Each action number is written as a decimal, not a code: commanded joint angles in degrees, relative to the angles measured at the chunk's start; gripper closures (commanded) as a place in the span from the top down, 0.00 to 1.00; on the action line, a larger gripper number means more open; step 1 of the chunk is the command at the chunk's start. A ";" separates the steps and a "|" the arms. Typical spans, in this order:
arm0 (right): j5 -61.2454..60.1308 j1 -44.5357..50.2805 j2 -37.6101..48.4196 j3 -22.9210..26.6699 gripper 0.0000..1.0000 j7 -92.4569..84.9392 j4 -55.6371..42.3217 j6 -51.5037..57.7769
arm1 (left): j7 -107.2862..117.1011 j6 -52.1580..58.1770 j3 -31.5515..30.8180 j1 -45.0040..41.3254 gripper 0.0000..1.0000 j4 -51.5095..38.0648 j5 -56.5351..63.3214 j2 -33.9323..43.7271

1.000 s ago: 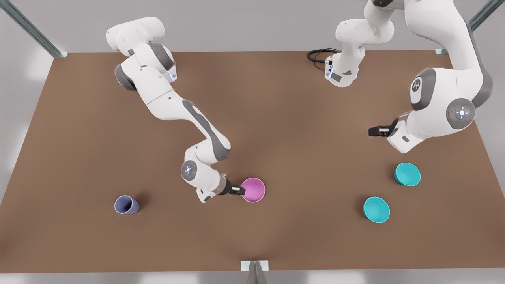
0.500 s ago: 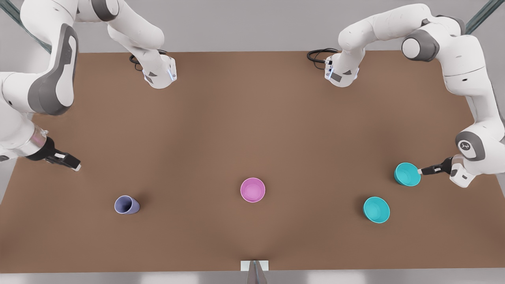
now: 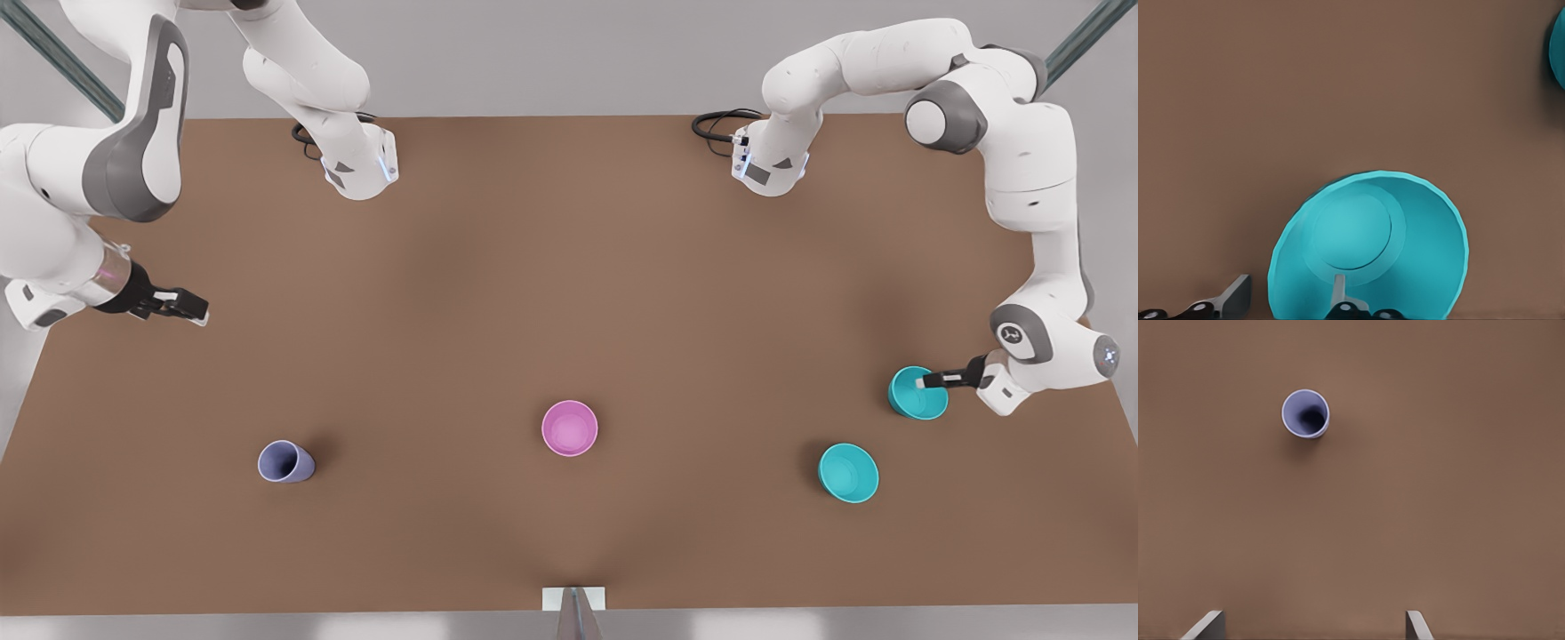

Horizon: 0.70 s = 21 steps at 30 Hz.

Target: Stack the blue bowl on the pink bowl

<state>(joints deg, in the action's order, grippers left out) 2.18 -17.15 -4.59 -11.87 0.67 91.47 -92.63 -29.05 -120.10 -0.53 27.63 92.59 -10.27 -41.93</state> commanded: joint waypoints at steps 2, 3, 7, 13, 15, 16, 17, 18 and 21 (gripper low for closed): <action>-0.07 0.27 -0.16 -0.08 1.00 -8.40 0.02 0.26 | -10.23 -0.48 0.00 -0.03 0.26 0.23 -1.07 0.09; -0.16 0.27 -0.16 -0.08 1.00 -8.40 -0.07 0.26 | -10.23 -0.40 0.00 -0.03 0.21 0.23 -1.07 0.27; -0.34 0.27 -0.25 -0.08 1.00 -8.40 0.02 0.26 | -10.06 -0.05 -0.09 -0.55 0.21 0.14 -1.07 2.46; -0.78 0.27 -1.04 0.01 1.00 -8.49 -0.33 0.26 | 20.42 17.97 -0.09 -21.55 0.21 0.05 3.77 16.88; -0.86 0.27 -1.13 0.01 1.00 -8.49 -0.33 0.26 | 39.85 18.85 -6.68 -28.50 0.21 -0.56 3.68 16.53; -0.95 0.27 -1.13 0.01 1.00 -8.49 -0.33 0.26 | 47.05 20.43 -6.86 -35.00 0.21 -5.56 3.50 14.87; -1.21 0.27 -1.13 0.01 1.00 -8.49 -0.33 0.26 | 58.66 21.40 -6.95 -40.28 0.21 -14.17 3.33 8.19; -1.21 0.27 -1.04 0.01 1.00 -8.49 -0.24 0.26 | 64.29 21.40 -6.95 -44.14 0.21 -21.03 2.80 2.65; -1.21 0.27 -1.13 0.01 1.00 -8.49 -0.15 0.26 | 76.16 20.52 -6.86 -50.30 0.21 -36.25 1.22 -8.69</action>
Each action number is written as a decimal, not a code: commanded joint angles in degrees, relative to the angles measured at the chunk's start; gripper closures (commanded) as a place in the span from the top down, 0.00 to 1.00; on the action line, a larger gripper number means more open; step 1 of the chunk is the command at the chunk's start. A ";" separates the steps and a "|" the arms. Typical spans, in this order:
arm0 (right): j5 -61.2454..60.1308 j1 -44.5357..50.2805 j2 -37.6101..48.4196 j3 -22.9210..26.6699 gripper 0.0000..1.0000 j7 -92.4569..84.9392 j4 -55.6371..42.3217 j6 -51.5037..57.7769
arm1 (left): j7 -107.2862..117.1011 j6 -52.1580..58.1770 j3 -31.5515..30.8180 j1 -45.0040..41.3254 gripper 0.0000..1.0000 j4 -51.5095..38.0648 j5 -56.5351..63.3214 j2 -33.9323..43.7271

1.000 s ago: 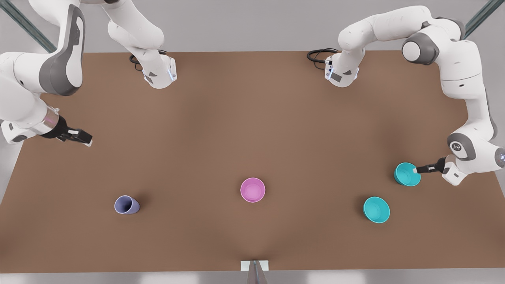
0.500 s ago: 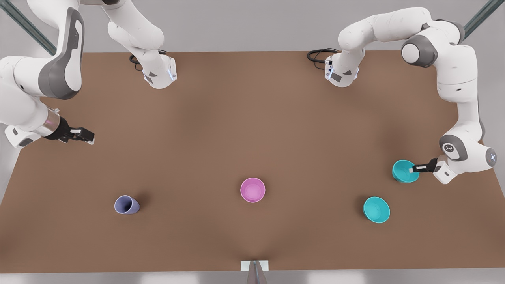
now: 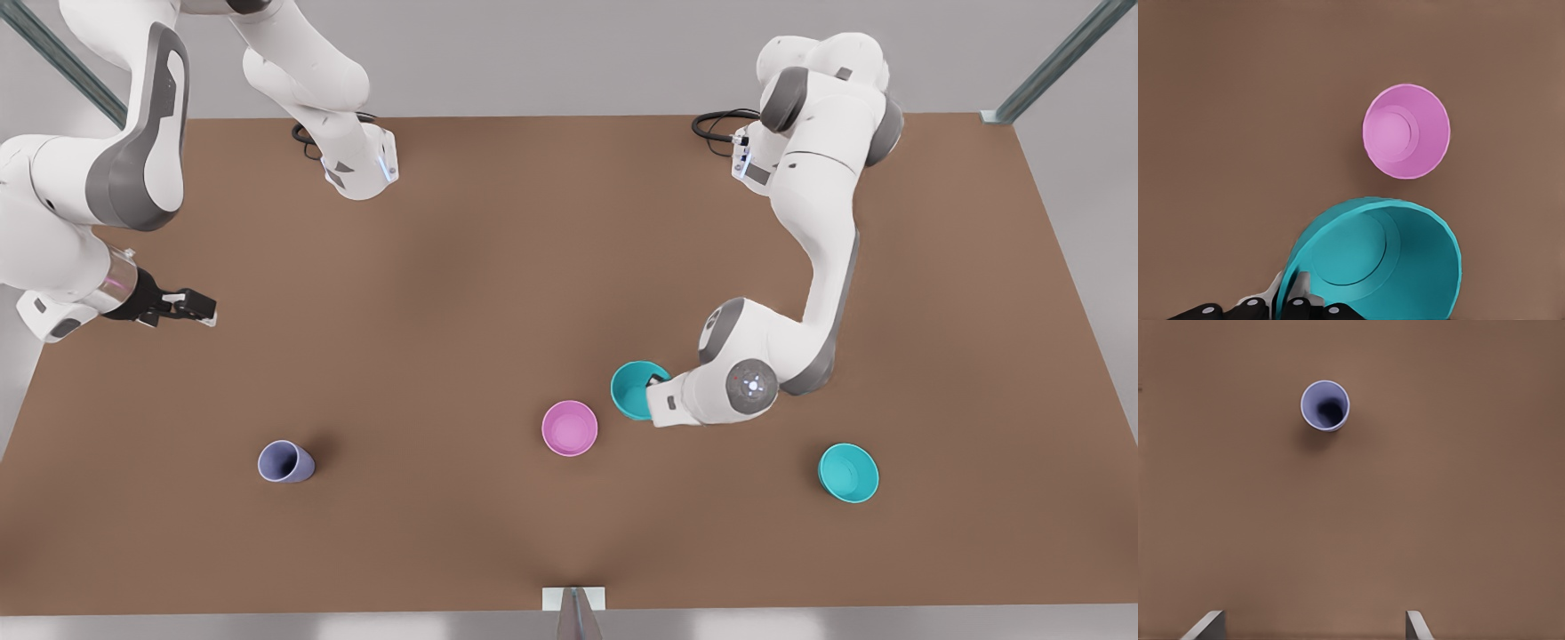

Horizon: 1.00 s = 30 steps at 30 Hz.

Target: Stack the blue bowl on the pink bowl

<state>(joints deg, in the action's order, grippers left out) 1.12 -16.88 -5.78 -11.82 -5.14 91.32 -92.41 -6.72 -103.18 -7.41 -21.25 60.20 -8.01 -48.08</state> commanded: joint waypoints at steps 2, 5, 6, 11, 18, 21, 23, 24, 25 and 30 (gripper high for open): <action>-0.15 0.00 -0.02 -0.04 1.00 -2.68 0.00 0.03 | 56.65 -3.95 0.02 -3.54 0.21 -4.12 -1.04 -5.09; -0.15 0.00 -0.11 -0.04 1.00 -2.68 0.00 0.03 | 56.91 -7.56 0.11 -5.21 0.21 -5.53 -1.04 -8.07; -0.15 0.00 -0.11 -0.04 1.00 -2.68 0.00 0.03 | 57.08 -8.61 0.11 -5.74 0.21 -5.53 -1.04 -8.69; -0.85 -0.09 -0.11 0.13 1.00 -2.68 0.09 0.03 | 58.23 -9.06 0.02 -5.74 0.21 -5.44 -1.13 -8.69; -0.85 -0.09 -0.20 0.13 1.00 -2.68 0.09 0.03 | 58.32 -13.98 -0.24 -6.88 0.21 -5.97 -1.31 -10.54; -0.85 -0.09 -0.20 0.13 1.00 -2.68 0.09 0.03 | 58.23 -14.86 -0.24 -6.97 0.21 -6.06 -2.27 -10.80; -0.85 -0.09 -0.20 0.13 1.00 -2.68 0.09 0.03 | 58.23 -15.21 -0.15 -6.97 0.21 -6.06 -2.27 -11.07; -0.85 -0.09 -0.20 0.13 1.00 -2.68 0.18 0.03 | 58.23 -15.82 -0.15 -6.88 0.21 -6.06 -2.36 -11.07; -0.85 -0.09 -0.20 0.13 1.00 -2.68 0.18 0.03 | 58.23 -15.82 -0.15 -6.88 0.21 -6.06 -2.36 -11.15; -0.85 -0.17 -0.20 0.22 1.00 -2.68 0.18 0.03 | 58.23 -15.65 -0.15 -6.79 0.21 -5.80 -2.98 -11.15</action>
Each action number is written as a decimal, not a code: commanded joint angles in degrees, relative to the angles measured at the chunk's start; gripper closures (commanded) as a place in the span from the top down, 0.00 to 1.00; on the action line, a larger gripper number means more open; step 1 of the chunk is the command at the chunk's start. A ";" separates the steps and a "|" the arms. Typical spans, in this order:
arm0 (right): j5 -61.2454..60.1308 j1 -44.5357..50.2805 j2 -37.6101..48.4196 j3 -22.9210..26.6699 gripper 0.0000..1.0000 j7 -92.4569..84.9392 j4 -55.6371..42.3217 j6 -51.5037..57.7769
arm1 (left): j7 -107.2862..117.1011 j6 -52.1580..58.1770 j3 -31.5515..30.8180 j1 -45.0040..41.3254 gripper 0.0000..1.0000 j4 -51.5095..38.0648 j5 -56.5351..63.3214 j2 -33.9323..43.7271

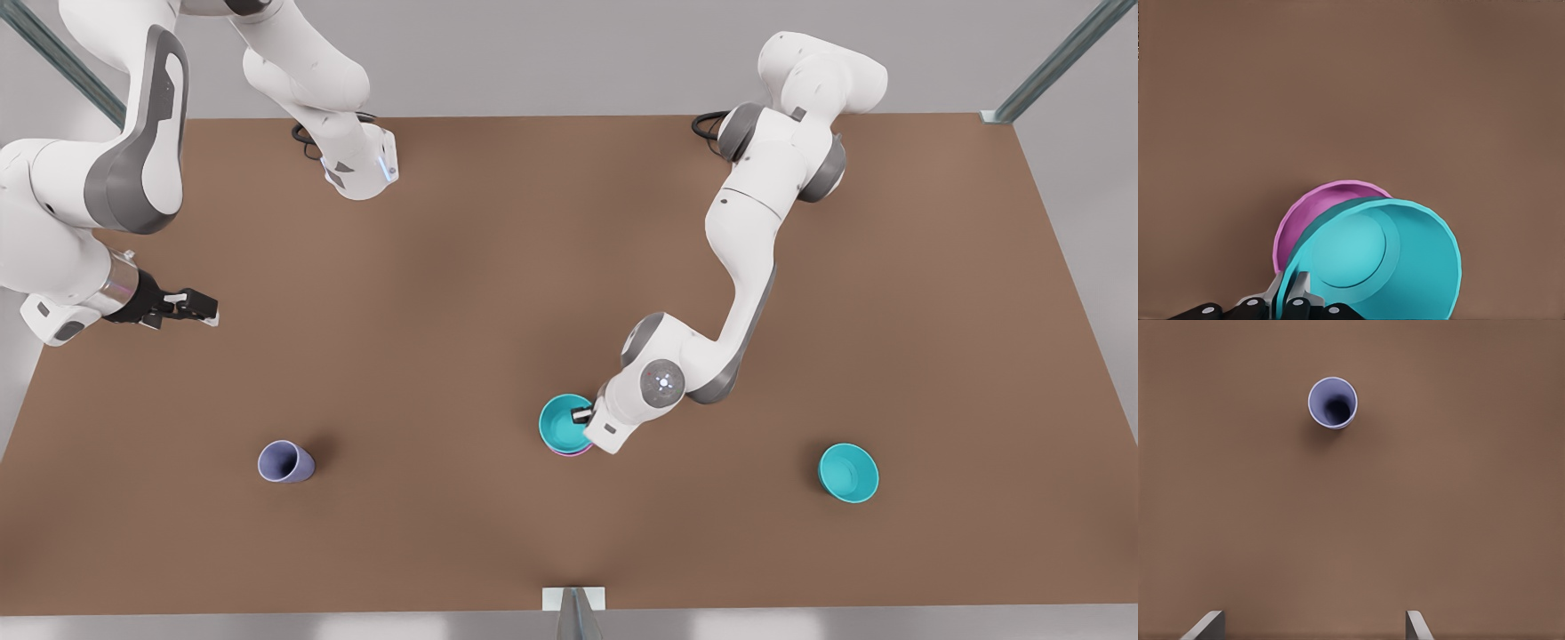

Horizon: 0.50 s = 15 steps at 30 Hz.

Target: Stack the blue bowl on the pink bowl

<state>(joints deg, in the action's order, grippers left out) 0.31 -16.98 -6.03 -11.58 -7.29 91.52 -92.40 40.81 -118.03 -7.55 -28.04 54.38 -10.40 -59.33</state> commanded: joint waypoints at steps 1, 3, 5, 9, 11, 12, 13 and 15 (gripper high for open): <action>-0.04 -0.07 0.06 -0.03 1.00 -0.53 -0.03 0.03 | 10.79 -0.36 -0.01 0.09 0.21 0.11 -0.67 0.10; -0.04 -0.07 -0.03 -0.03 1.00 -0.53 -0.03 0.03 | 10.87 -0.01 -0.10 0.09 0.21 0.11 -1.47 0.10; -0.04 -0.15 -0.03 -0.03 1.00 -0.53 -0.03 0.03 | 10.79 1.31 -0.10 0.09 0.21 0.20 -1.38 0.18; -0.04 -0.07 -0.03 -0.03 1.00 -0.53 -0.03 0.03 | 10.87 1.31 -0.10 -0.08 0.21 0.29 -1.38 0.10; -0.04 -0.07 -0.03 -0.03 1.00 -0.53 -0.03 0.03 | 10.87 1.31 -0.10 0.00 0.21 0.46 -1.38 0.01; -0.04 -0.07 -0.21 -0.03 1.00 -0.53 -0.03 0.03 | 10.79 1.31 -0.10 0.00 0.22 0.47 -1.38 -0.17; -0.04 -0.07 -0.21 -0.03 1.00 -0.53 -0.03 0.03 | 10.61 1.31 -0.10 0.00 0.89 0.47 -1.38 -0.17; -0.04 -0.07 -0.21 -0.03 1.00 -0.53 -0.03 0.03 | 10.61 2.10 -0.10 0.44 1.00 0.47 -1.47 0.01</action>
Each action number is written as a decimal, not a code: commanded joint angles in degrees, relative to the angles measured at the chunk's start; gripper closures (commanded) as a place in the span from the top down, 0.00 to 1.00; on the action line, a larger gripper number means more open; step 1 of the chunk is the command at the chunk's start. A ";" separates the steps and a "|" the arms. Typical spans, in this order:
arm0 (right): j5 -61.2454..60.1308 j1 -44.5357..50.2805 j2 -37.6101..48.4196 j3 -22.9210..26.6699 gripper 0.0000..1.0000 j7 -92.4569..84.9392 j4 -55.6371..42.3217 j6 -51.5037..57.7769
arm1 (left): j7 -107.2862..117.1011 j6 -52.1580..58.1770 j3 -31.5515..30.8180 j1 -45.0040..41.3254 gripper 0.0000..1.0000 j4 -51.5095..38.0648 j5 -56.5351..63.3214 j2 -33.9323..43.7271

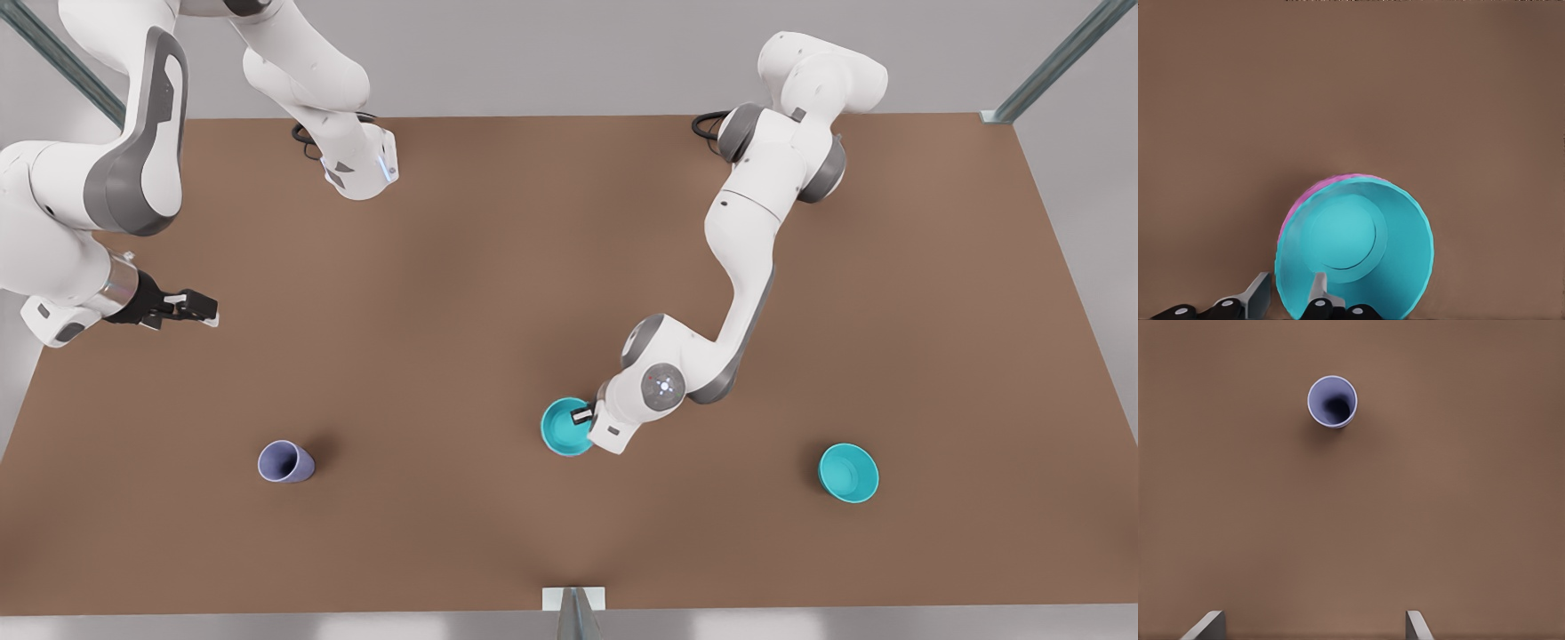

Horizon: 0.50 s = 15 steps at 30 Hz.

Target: Stack the blue bowl on the pink bowl

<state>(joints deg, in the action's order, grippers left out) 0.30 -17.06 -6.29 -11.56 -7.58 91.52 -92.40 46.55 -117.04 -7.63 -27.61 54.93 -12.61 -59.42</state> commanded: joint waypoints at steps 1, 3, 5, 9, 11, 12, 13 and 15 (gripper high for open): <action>-0.04 0.00 0.05 -0.04 1.00 -0.24 -0.03 0.03 | 4.78 2.95 -0.02 0.72 1.00 -0.08 0.66 0.36; -0.04 0.00 0.05 -0.04 1.00 -0.24 -0.03 0.03 | 3.55 15.68 -0.46 5.63 1.00 -0.26 0.13 5.27; -0.04 0.00 0.05 -0.04 1.00 -0.24 -0.03 0.03 | -9.54 36.17 -0.55 16.01 1.00 -0.35 3.81 17.23; -0.39 0.00 0.05 -0.04 1.00 -0.24 -0.03 0.03 | -27.83 47.42 -0.72 25.86 1.00 -0.35 11.81 29.09; -0.39 -0.08 0.05 -0.04 1.00 -0.24 -0.03 0.03 | -27.92 47.78 -1.25 24.63 1.00 4.62 15.25 37.68; -0.39 0.00 0.05 -0.04 1.00 -0.24 -0.03 0.03 | -28.01 44.27 0.59 22.61 1.00 13.45 14.90 44.92; -0.39 0.00 0.05 -0.04 1.00 -0.24 -0.03 0.03 | -28.18 45.49 0.68 22.95 1.00 13.63 14.37 45.62; -0.39 -0.08 0.05 -0.04 1.00 -0.24 -0.03 0.03 | -28.18 46.02 0.95 23.13 1.00 13.63 13.49 45.54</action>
<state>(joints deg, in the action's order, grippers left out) -0.02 -17.13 -6.31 -11.56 -7.70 91.52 -92.40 34.27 -77.38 -6.81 -4.51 68.03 0.04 -14.53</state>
